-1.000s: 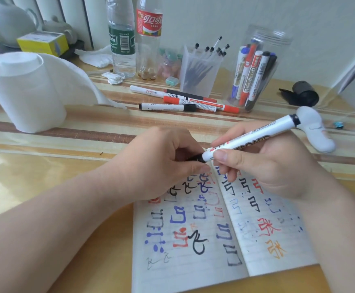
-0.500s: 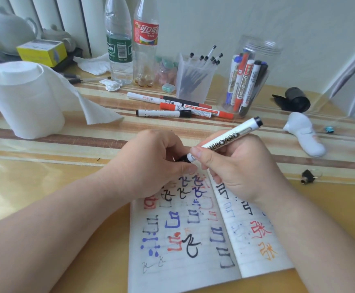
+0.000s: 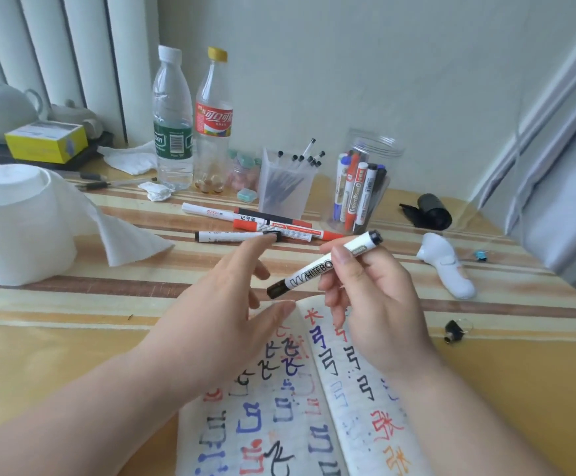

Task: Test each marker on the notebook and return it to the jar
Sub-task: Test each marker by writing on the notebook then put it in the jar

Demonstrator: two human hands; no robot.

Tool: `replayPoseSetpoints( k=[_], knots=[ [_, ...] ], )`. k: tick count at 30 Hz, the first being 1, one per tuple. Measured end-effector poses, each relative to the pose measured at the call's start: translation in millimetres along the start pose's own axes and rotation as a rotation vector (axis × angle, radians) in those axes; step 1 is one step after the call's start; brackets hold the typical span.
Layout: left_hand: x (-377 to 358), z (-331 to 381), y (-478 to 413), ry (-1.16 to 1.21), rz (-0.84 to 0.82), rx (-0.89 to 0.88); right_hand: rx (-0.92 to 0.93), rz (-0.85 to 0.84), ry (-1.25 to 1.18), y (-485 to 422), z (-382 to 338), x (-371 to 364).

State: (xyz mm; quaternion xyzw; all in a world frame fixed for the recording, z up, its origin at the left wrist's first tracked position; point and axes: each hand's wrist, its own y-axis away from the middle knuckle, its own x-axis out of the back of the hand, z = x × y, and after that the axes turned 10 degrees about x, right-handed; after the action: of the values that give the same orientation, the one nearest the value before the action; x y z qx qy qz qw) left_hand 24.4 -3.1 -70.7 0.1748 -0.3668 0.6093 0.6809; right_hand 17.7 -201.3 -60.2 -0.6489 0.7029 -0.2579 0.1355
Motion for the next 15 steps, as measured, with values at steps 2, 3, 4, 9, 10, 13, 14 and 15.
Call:
replayPoseSetpoints(
  k=[2, 3, 4, 9, 10, 13, 14, 15],
  knots=[
    [0, -3, -1, -0.067, -0.013, -0.004, 0.054, 0.017, 0.163, -5, -6, 6],
    [-1, -4, -1, -0.078, -0.019, 0.009, 0.087, 0.035, 0.234, -11, -11, 11],
    [-1, -4, -1, -0.075, -0.026, 0.022, 0.122, 0.068, 0.282, -19, -17, 16],
    [-2, -5, -2, -0.042, -0.043, 0.03, 0.253, 0.322, 0.501, -84, -44, 46],
    [-2, -5, -3, -0.041, -0.045, 0.036, 0.252, 0.349, 0.544, -100, -45, 50],
    [-2, -5, -3, -0.039, -0.052, 0.041, 0.241, 0.372, 0.652, -144, -39, 60],
    [-3, -6, -3, -0.04, -0.05, 0.037, 0.234, 0.375, 0.681, -156, -36, 61],
    [-3, -6, -4, -0.042, -0.048, 0.034, 0.22, 0.374, 0.714, -167, -32, 62]
  ],
)
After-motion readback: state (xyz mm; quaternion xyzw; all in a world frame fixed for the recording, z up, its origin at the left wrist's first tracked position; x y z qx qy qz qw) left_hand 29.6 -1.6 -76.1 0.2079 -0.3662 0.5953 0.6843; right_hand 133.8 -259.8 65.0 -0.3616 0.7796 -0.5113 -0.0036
